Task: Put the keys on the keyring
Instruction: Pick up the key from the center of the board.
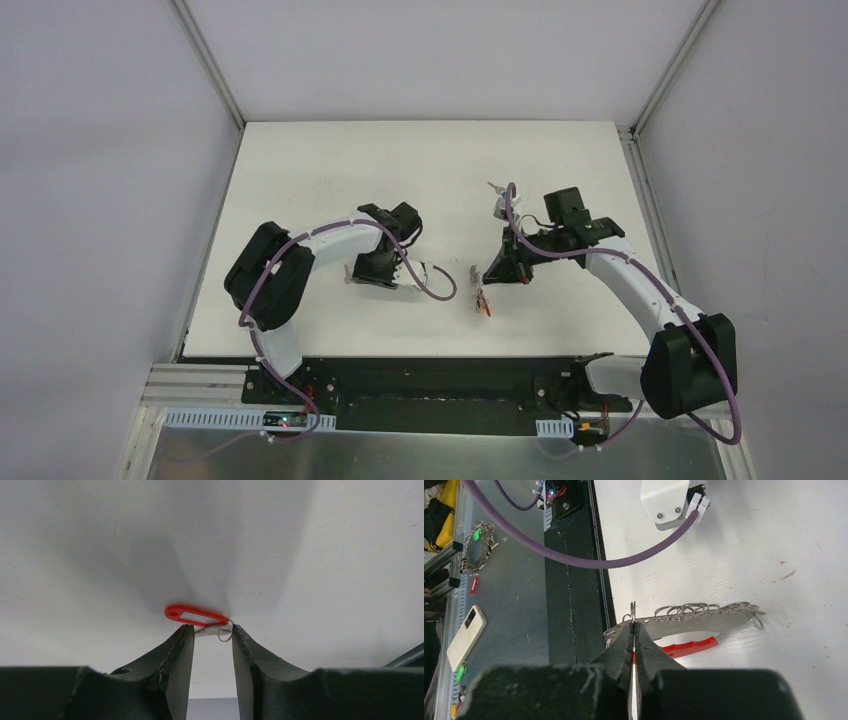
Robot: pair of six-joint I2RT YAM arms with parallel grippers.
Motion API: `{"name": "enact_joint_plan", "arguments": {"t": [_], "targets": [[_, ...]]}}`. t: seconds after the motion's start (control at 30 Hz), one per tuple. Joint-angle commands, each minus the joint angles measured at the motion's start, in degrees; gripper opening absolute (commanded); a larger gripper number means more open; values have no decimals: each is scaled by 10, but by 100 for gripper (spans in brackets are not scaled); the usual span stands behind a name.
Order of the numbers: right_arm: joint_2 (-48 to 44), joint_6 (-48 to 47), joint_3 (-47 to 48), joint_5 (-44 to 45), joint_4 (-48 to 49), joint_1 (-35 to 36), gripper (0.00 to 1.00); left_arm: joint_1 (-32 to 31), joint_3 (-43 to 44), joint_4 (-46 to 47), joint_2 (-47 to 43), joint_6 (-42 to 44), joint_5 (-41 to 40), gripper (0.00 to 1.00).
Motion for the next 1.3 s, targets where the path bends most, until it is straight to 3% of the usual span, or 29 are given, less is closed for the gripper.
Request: {"name": "enact_joint_plan", "arguments": {"t": [0.0,0.37,0.8,0.97,1.1,1.27], "targets": [[0,-15,14,-30,-12,-5,0,-9,-3,-31,4,11,-18,36],[1,-17,17,-33,-16,-5,0,-12,22,-73,24,-32,-23,41],[2,-14,17,-36,-17,-7,0,-12,35,-53,50,-75,-44,21],[6,-14,17,-38,-17,-7,0,-12,35,-47,45,-80,-46,7],[9,-13,18,-39,-17,-7,0,-15,47,-56,37,-103,-9,0],[9,-12,19,-38,-17,-8,0,-31,71,-71,24,-148,59,0]]}}
